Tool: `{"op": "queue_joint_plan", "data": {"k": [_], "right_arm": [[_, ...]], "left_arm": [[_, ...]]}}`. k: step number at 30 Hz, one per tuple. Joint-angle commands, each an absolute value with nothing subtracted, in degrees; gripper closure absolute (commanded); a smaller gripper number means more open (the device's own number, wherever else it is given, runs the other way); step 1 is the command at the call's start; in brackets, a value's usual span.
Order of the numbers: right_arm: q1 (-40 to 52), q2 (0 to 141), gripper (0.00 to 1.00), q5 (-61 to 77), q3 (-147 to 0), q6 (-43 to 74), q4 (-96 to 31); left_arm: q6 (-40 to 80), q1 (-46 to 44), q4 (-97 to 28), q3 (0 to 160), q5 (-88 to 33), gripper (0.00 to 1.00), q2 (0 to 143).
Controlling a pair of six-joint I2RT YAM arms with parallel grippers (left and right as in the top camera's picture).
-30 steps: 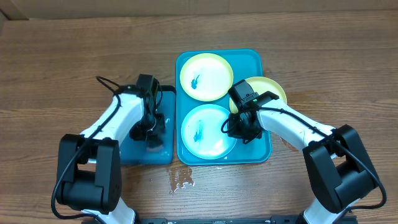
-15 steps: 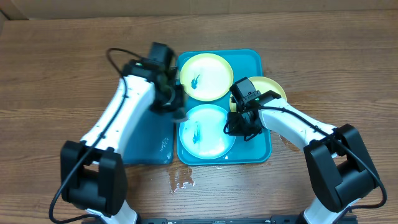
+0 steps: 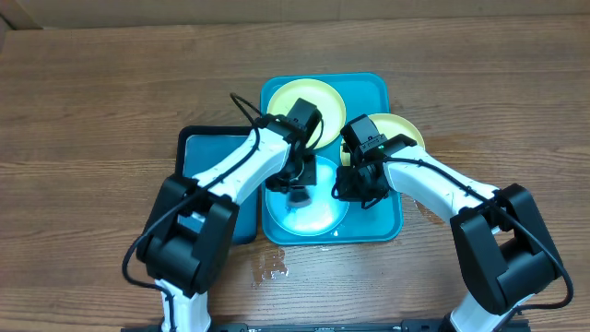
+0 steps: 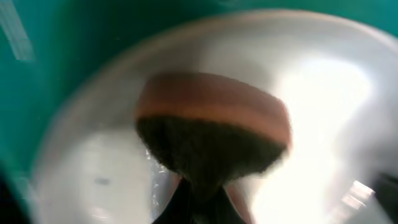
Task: Clean dirty plates on tray and stack at the side
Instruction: 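Move the sponge with the left gripper onto the front plate, then scrub the front plate with the sponge while right gripper holds its rim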
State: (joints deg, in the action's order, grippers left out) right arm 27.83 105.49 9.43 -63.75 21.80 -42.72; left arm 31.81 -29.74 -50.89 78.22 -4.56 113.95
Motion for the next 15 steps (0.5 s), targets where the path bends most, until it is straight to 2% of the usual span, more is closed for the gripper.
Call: {"op": "queue_joint_plan", "data": {"k": [1,6,8,15], "right_arm": [[27.7,106.2,0.96,8.7,-63.3,21.0,-42.7],[27.7,106.2,0.96,8.7,-63.3,21.0,-42.8],[27.7,106.2,0.96,8.7,-63.3,21.0,-42.9],[27.7,106.2,0.96,8.7,-63.3,21.0,-42.9]], "left_arm": [[32.1,-29.2,-51.4,78.1,9.6,0.96,114.5],[29.5,-29.2,-54.3,78.1,15.4,0.96,114.5],[29.5,-29.2,-54.3,78.1,12.1,0.96,114.5],[22.8,-29.6,-48.6,78.1,-22.7,0.96,116.0]]}}
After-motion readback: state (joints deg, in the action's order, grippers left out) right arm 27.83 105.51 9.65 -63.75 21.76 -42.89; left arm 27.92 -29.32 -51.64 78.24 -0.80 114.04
